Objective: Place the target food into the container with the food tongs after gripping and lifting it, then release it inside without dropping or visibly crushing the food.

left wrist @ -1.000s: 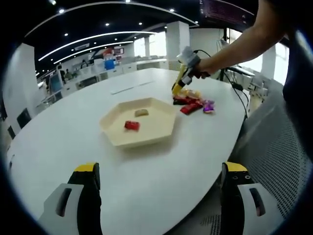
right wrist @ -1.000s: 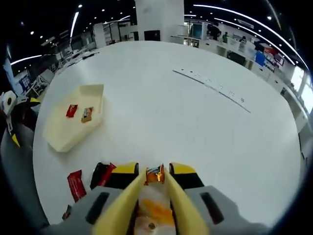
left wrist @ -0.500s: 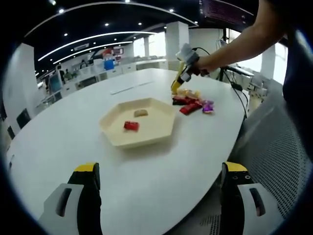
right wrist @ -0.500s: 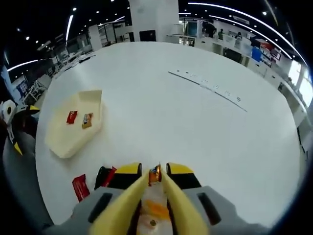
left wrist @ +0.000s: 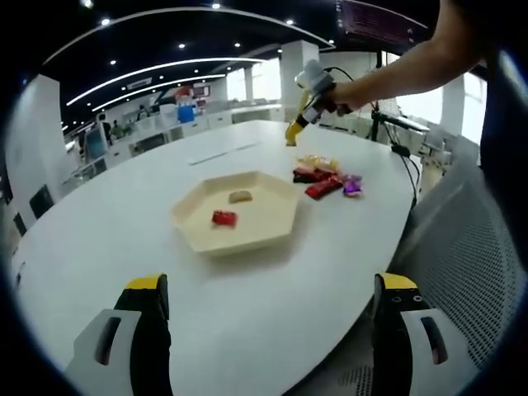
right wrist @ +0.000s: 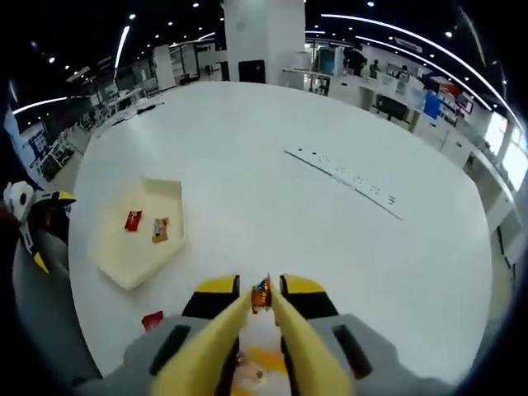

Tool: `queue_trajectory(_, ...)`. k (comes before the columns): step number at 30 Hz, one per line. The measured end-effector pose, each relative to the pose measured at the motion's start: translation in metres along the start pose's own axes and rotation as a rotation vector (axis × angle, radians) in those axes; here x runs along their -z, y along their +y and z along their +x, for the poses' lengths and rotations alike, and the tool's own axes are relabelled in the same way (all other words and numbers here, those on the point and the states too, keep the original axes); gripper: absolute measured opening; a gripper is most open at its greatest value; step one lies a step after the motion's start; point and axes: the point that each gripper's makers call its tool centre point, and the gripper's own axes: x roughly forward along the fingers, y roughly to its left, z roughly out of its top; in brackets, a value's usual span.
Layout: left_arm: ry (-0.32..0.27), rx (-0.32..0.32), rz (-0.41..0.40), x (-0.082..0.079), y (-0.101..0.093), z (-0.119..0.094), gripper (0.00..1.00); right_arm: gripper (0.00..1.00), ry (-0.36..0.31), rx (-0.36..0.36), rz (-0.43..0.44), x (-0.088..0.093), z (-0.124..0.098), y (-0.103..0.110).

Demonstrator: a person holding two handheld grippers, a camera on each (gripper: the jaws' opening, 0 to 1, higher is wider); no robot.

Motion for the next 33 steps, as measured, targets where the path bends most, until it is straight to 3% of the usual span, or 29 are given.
queue_trajectory(10,-0.019,-0.012,0.008,-0.004,0.002,-0.002,0.99,0.18,-0.032,-0.007,-0.05,-0.049,-0.018,0.022)
queue_trajectory(15,-0.026,-0.021,0.01,-0.005,0.003,-0.002,0.99,0.18,-0.05,-0.052,-0.091,-0.071,-0.018,0.052)
queue_trajectory(27,-0.024,-0.018,0.02,-0.004,0.002,-0.002,0.99,0.18,-0.075,-0.187,-0.184,-0.116,-0.002,0.147)
queue_trajectory(33,-0.023,-0.019,0.024,-0.005,0.002,-0.002,0.99,0.19,-0.092,-0.217,-0.243,-0.132,0.006,0.18)
